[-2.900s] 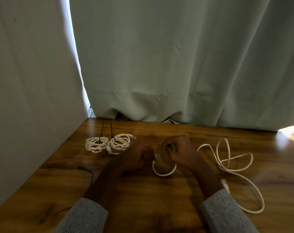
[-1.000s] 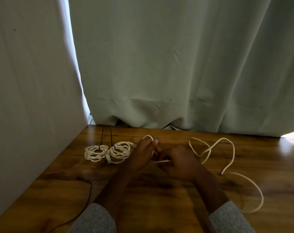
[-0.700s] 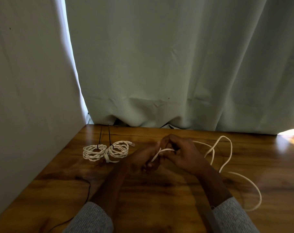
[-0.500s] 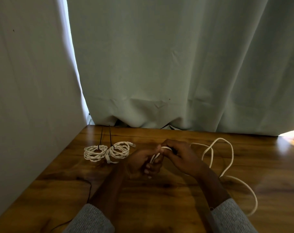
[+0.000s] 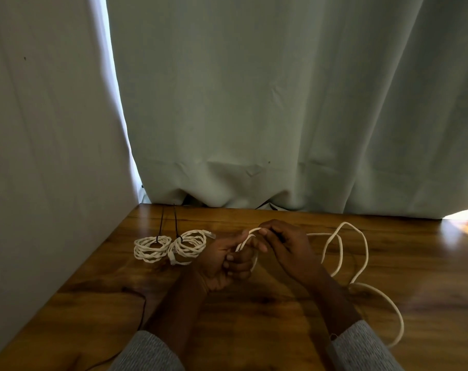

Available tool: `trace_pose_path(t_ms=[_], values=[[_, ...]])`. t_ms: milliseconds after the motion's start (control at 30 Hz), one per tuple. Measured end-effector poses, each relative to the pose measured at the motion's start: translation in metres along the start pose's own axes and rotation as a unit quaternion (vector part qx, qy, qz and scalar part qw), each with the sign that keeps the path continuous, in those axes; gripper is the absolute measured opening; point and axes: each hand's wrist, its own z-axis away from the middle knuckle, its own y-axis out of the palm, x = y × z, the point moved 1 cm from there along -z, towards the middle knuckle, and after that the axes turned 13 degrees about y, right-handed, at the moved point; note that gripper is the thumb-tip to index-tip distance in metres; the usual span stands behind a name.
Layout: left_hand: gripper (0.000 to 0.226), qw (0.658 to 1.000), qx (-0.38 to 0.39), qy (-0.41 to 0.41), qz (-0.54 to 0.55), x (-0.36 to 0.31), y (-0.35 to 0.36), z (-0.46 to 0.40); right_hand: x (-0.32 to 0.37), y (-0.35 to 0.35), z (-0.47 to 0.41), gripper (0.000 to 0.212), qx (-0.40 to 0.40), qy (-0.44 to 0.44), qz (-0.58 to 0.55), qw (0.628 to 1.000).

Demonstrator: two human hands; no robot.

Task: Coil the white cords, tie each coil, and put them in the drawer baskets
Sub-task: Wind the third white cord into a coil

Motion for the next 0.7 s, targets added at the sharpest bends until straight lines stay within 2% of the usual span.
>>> trace_pose_path(t_ms=[100, 233, 333, 400, 567, 633, 700], values=[[0.049, 1.000, -0.007, 0.010, 0.015, 0.000, -0.001, -0.001, 0.000, 0.002, 0.000, 0.018, -0.014, 0.001, -0.006, 1.000], [0.051, 0.997, 0.039, 0.041, 0.060, -0.006, 0.006, -0.003, 0.002, 0.006, 0.005, 0.022, 0.057, 0.041, -0.026, 0.997], [0.056, 0.997, 0.012, 0.071, 0.037, -0.009, 0.012, -0.001, -0.001, 0.009, 0.006, 0.027, 0.073, 0.070, 0.008, 0.995], [0.057, 0.994, -0.024, 0.103, 0.017, -0.010, 0.013, 0.000, 0.000, 0.010, 0.005, 0.031, 0.102, 0.077, 0.080, 0.989], [0.055, 0.977, -0.073, 0.190, 0.066, -0.012, 0.011, -0.004, 0.011, 0.011, 0.009, 0.042, 0.174, 0.068, 0.291, 0.938], [0.054, 0.966, -0.082, 0.223, 0.101, -0.014, 0.009, -0.006, 0.017, 0.015, 0.010, 0.042, 0.205, 0.099, 0.379, 0.897], [0.042, 0.958, -0.101, 0.242, 0.117, -0.017, 0.008, -0.008, 0.025, 0.019, 0.012, 0.043, 0.249, 0.116, 0.433, 0.859]])
